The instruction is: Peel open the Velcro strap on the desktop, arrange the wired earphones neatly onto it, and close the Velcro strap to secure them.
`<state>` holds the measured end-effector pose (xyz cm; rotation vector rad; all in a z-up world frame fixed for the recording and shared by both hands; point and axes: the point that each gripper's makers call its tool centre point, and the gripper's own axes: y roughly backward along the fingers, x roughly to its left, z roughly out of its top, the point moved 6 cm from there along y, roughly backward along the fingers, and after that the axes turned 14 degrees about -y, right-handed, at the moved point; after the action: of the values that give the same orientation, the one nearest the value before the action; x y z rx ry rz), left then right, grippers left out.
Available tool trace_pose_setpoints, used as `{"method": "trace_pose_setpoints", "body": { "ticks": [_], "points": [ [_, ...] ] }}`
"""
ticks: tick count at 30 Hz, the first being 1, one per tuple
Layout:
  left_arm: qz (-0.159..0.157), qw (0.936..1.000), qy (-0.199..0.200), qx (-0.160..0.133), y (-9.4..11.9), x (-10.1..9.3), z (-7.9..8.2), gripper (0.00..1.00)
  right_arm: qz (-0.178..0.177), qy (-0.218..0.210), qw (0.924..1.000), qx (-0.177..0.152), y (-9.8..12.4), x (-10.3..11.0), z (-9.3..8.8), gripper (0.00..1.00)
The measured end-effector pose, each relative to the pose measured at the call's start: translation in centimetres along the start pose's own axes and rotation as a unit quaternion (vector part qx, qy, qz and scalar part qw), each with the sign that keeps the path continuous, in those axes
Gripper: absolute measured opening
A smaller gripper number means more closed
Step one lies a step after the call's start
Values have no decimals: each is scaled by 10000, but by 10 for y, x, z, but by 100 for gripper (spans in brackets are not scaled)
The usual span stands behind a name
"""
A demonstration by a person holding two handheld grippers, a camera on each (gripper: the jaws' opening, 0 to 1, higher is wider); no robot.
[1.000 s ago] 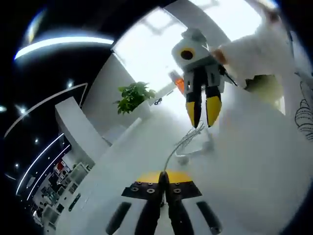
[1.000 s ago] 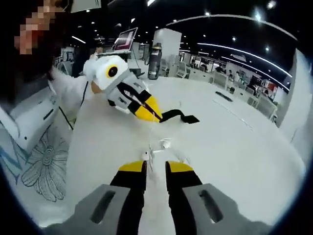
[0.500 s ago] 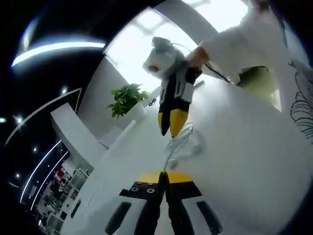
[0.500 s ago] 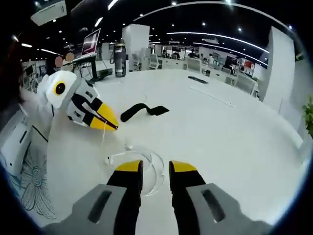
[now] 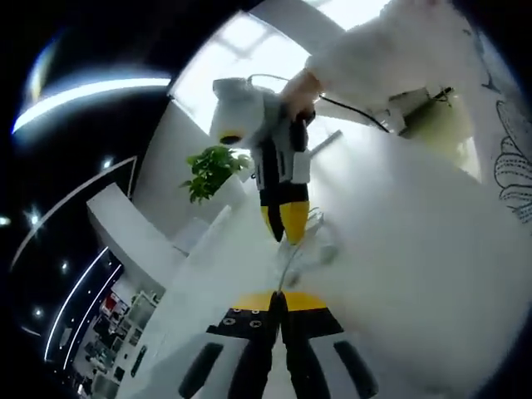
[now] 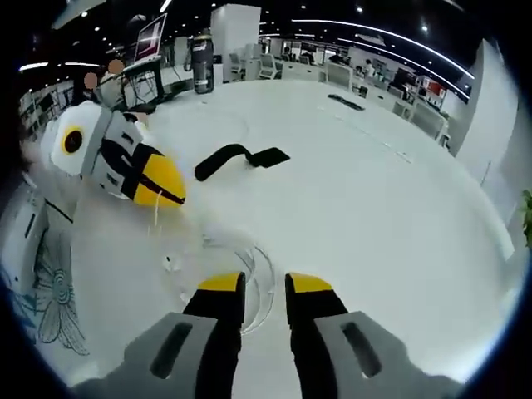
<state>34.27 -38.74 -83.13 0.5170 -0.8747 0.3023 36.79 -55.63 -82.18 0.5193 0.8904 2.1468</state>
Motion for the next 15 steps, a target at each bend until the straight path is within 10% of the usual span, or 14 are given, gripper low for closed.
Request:
{"method": "trace_pose_setpoints", "body": {
  "ticks": [15],
  "points": [
    [220, 9996, 49, 184, 3, 7, -6, 6, 163, 132, 9986, 495, 1, 2, -1, 9]
  ]
}}
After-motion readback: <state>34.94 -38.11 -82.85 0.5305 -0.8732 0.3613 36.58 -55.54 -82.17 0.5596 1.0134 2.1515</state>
